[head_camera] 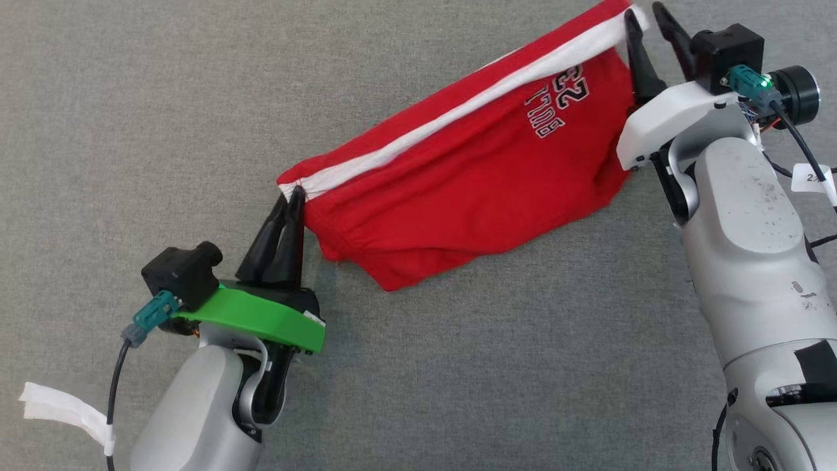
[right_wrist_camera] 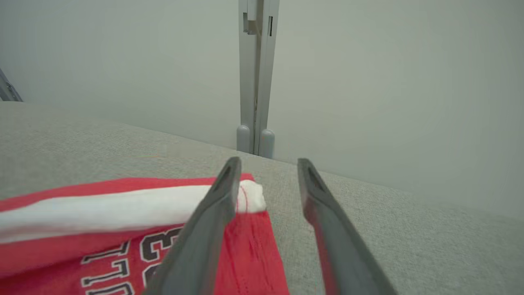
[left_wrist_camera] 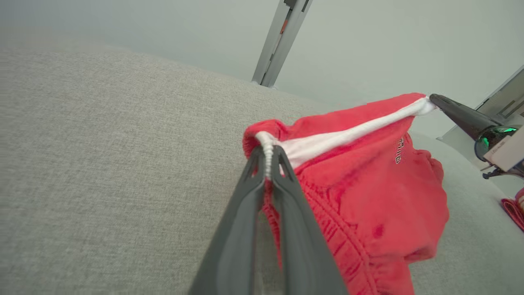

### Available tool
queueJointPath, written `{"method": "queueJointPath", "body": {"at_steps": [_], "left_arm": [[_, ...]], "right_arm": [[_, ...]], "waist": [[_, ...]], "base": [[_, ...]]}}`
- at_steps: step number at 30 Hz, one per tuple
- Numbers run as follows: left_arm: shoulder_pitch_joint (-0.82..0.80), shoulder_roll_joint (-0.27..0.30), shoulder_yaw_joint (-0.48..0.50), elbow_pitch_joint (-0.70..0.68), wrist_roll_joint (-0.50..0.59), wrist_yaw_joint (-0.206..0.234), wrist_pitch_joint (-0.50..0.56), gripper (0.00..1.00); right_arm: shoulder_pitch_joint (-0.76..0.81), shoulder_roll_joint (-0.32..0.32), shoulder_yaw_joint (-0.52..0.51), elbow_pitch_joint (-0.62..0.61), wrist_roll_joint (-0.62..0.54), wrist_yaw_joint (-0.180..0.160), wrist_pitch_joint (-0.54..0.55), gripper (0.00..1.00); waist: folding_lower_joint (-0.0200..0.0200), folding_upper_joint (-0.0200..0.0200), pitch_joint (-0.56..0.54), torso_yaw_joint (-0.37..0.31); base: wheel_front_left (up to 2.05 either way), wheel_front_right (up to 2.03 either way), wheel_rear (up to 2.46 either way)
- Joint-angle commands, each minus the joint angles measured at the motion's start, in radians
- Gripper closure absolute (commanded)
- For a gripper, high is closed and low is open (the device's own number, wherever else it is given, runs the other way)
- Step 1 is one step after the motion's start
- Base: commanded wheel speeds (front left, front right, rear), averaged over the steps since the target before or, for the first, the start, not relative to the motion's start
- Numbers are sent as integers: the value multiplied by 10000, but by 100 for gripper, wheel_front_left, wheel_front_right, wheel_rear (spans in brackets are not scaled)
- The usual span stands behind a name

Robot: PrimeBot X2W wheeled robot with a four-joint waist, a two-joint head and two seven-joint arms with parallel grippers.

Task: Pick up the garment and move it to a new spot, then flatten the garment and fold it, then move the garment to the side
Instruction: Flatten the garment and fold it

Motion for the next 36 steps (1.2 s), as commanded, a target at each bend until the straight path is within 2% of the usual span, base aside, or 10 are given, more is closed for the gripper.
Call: {"method": "queueJointPath", "body": {"at_steps": [1, 5, 9, 19, 20, 21, 22, 25, 30, 36], "left_arm": [[-202, -27, 23, 31, 23, 30, 0, 0], [40, -16, 88, 63, 93, 30, 0, 0], [402, -21, 305, 96, 209, 30, 0, 0], [928, -92, 495, 66, 426, 30, 0, 0], [939, -88, 511, 76, 449, 29, 0, 0], [948, -90, 542, 88, 474, 30, 0, 0], [961, -86, 582, 102, 527, 30, 0, 0], [1088, -82, 654, 147, 660, 30, 0, 0], [1358, -134, 814, 245, 804, 29, 0, 0], [1903, -199, 938, 374, 969, 29, 0, 0]], "right_arm": [[32, -57, -49, -87, -77, -20, -44, 0], [474, -59, -162, -428, -72, -20, -44, 0], [899, -59, -426, -160, -458, -20, -44, 0], [1154, -45, -1393, 1992, -1255, -19, 15, 0], [1149, -42, -1431, 2207, -1249, -19, 22, 42], [1142, -40, -1471, 2455, -1223, -19, 27, 76], [1145, -39, -1506, 2613, -1172, -19, 52, 100], [1119, -71, -1740, 2734, -930, -22, 41, 100], [1598, -74, -2127, 1850, -324, -24, -17, 100], [2945, -57, -2229, 771, 672, -22, -28, 100]], "waist": [[0, 0, 177, 160], [0, 0, 183, 134], [0, 0, 124, 60], [0, 0, 100, 217], [0, 0, 82, 230], [0, 0, 48, 247], [0, 0, 10, 253], [0, 0, -163, 218], [0, 0, -626, 39], [0, 0, -1322, -317]], "base": [[0, 0, 0], [0, 0, 0], [0, 0, 0], [0, 0, 0], [0, 0, 0], [0, 0, 0], [0, 0, 0], [0, 0, 0], [0, 0, 0], [0, 0, 0]]}}
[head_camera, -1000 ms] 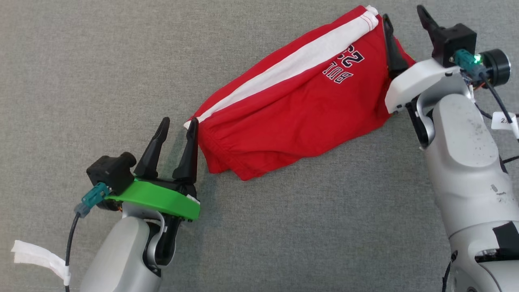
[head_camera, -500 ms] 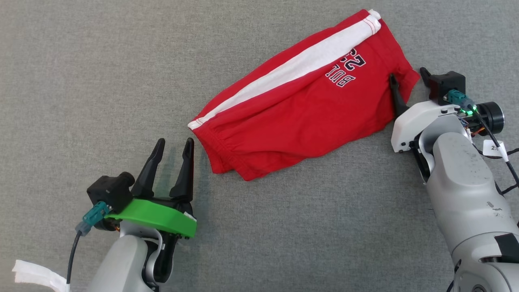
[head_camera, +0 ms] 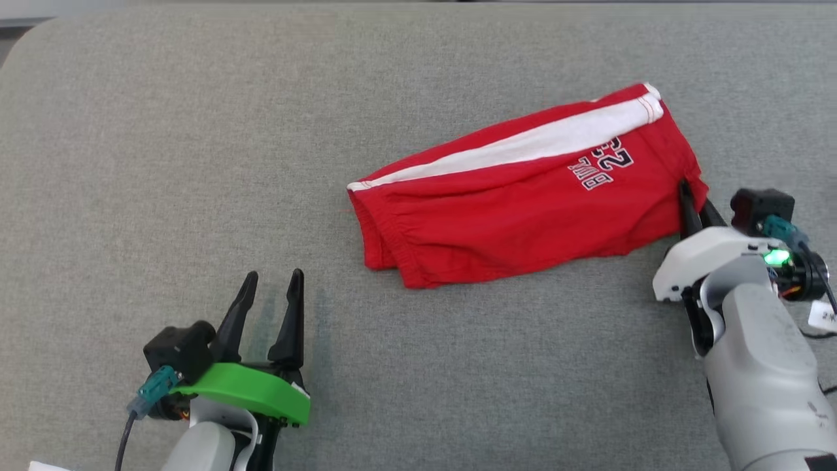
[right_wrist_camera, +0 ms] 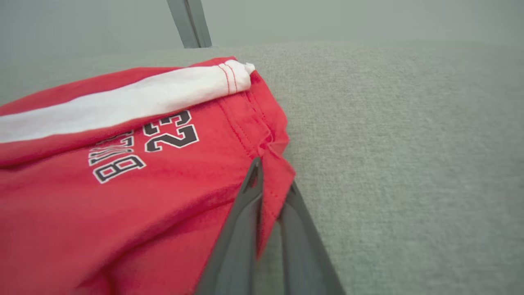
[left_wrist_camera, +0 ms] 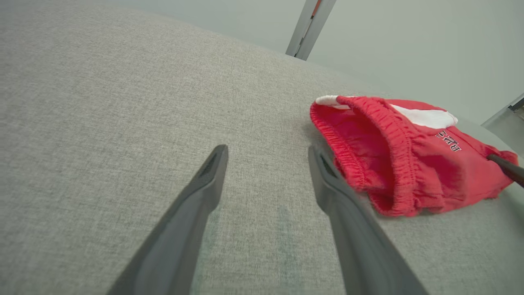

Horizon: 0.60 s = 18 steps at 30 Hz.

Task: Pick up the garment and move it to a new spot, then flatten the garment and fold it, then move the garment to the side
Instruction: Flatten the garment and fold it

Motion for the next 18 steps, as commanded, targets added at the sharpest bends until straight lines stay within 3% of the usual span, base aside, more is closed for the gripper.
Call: {"method": "queueJointPath", "body": {"at_steps": [1, 11, 18], "left_arm": [[232, -15, 49, 17, 107, 30, 0, 0], [1063, -224, 290, 90, 460, 30, 1, 0], [1114, -246, 188, 61, 455, 30, 1, 0]], "right_arm": [[458, -62, -11, -271, 184, -24, -15, 100], [2901, -49, -200, -1796, 1523, -22, -14, 100], [2759, -46, 350, -2593, 1758, -21, -16, 100]], "waist": [[0, 0, -495, -345], [0, 0, -1235, -787], [0, 0, -1214, -718]], "base": [[0, 0, 0], [0, 0, 0], [0, 0, 0]]}}
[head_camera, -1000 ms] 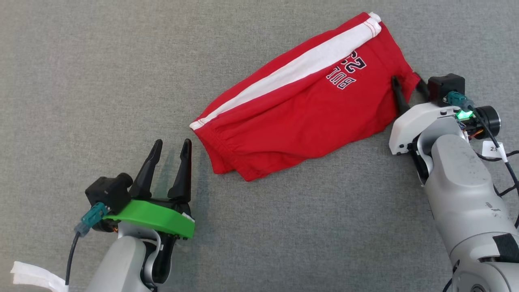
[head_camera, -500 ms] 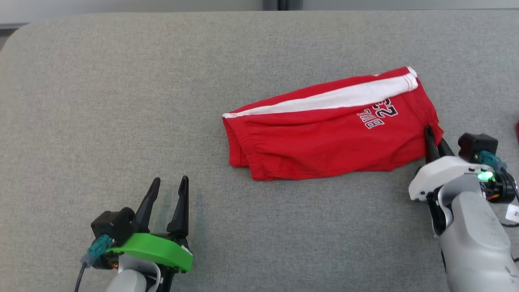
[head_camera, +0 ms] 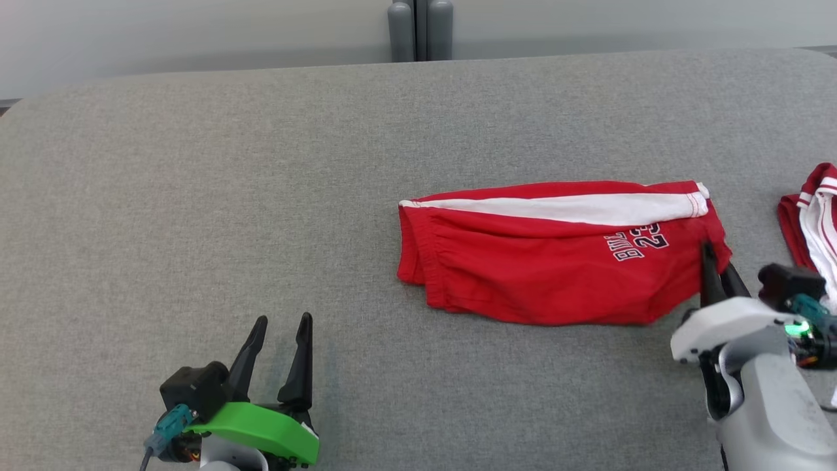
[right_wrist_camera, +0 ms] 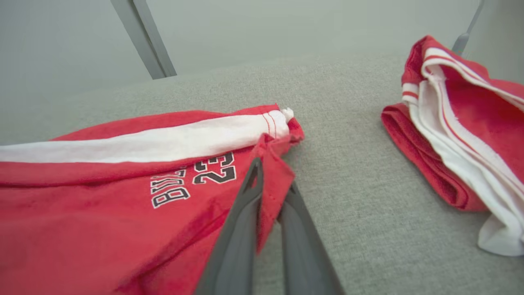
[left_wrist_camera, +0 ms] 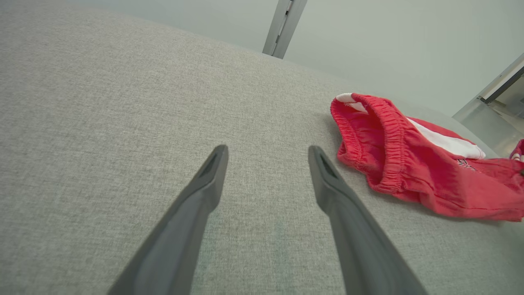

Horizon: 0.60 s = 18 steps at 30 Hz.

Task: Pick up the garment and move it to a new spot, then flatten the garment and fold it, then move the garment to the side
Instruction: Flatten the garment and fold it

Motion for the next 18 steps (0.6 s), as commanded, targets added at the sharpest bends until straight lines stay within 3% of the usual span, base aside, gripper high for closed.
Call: {"method": "queueJointPath", "body": {"at_steps": [1, 4, 9, 14, 15, 16, 17, 18], "left_arm": [[19, 65, -55, 37, 19, 29, 1, 0], [6, 48, -72, 91, 2, 27, 1, 0], [166, -52, -32, 197, 41, 29, 1, 0], [255, -128, 9, 303, 118, 27, 1, 0], [295, -143, 31, 348, 140, 27, 2, 0], [336, -150, 67, 394, 168, 27, 1, 0], [360, -162, 95, 436, 187, 27, 1, 0], [350, -178, 102, 461, 207, 29, 1, 0]], "right_arm": [[-514, -27, 669, -447, 263, -17, -18, 100], [-951, -22, 1867, -855, 789, -17, -18, 100], [-1411, -36, 4689, -1443, 1848, -17, -19, 100], [-1351, -47, 6932, -1383, 2617, -17, -19, 100], [-1275, -50, 7292, -1190, 2665, -17, -19, 86], [-1205, -51, 7589, -1012, 2650, -17, -19, 52], [-1191, -48, 7851, -909, 2711, -17, -19, 0], [-1202, -50, 7984, -828, 2757, -17, -19, 0]], "waist": [[0, -1, 0, 131], [0, -1, -92, 302], [0, -1, -316, 680], [0, -1, -427, 961], [0, -1, -454, 1013], [0, -1, -478, 1034], [0, -1, -497, 1055], [0, -1, -511, 1071]], "base": [[0, 0, 0], [0, 0, 0], [0, 0, 0], [0, 0, 0], [0, 0, 0], [0, 0, 0], [0, 0, 0], [0, 0, 0]]}}
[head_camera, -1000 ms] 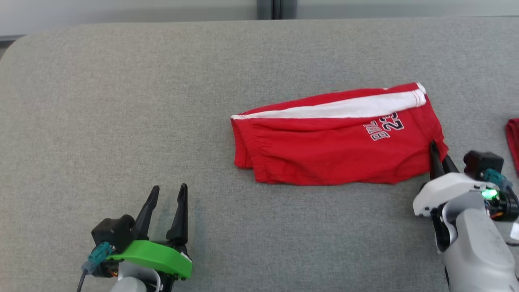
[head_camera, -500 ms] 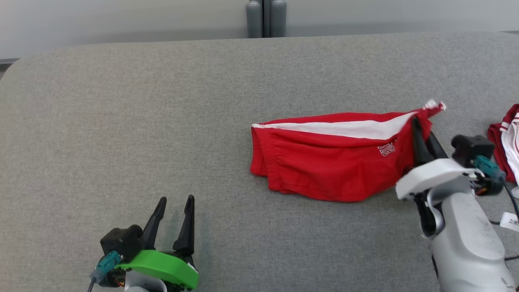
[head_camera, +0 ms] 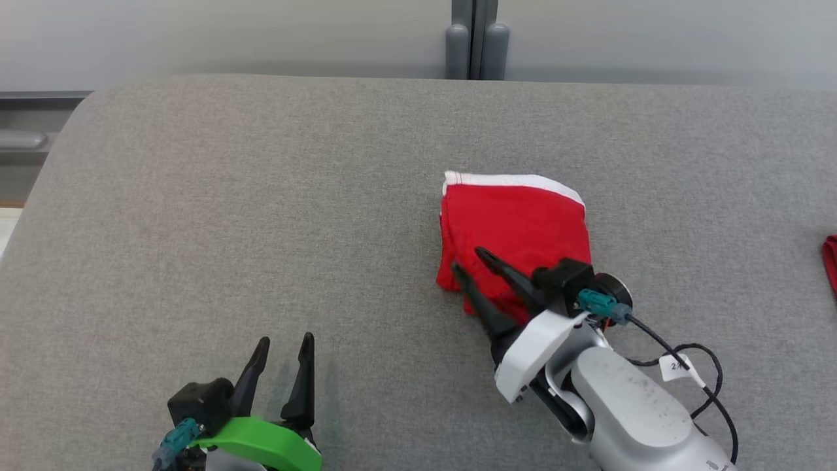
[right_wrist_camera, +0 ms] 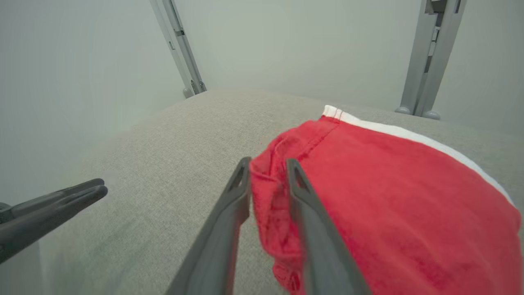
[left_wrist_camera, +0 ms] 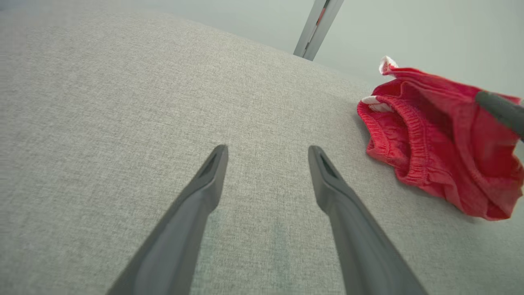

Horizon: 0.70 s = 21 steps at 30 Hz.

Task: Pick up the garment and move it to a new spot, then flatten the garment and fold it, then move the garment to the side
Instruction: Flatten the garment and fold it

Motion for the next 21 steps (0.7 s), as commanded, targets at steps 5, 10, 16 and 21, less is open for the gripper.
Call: {"method": "queueJointPath", "body": {"at_steps": [5, 10, 16, 21], "left_arm": [[196, -10, 273, 75, 325, 27, 1, 0], [277, 62, 628, -44, 937, 29, 1, 0], [357, 13, 1021, -446, 1971, 27, 1, 0], [531, -62, 1268, -639, 2391, 29, 2, 0]], "right_arm": [[339, -65, 105, 119, 83, -17, -19, 0], [712, -68, -1277, -88, -576, -17, -19, 0], [1491, -54, -3517, -609, -1544, -17, -19, 0], [2336, -54, -4614, -1048, -2023, -17, -19, 0]], "waist": [[0, 0, -145, -123], [0, 0, -260, -541], [0, 0, -382, -1048], [0, 0, -523, -1398]], "base": [[0, 0, 0], [0, 0, 0], [0, 0, 0], [0, 0, 0]]}}
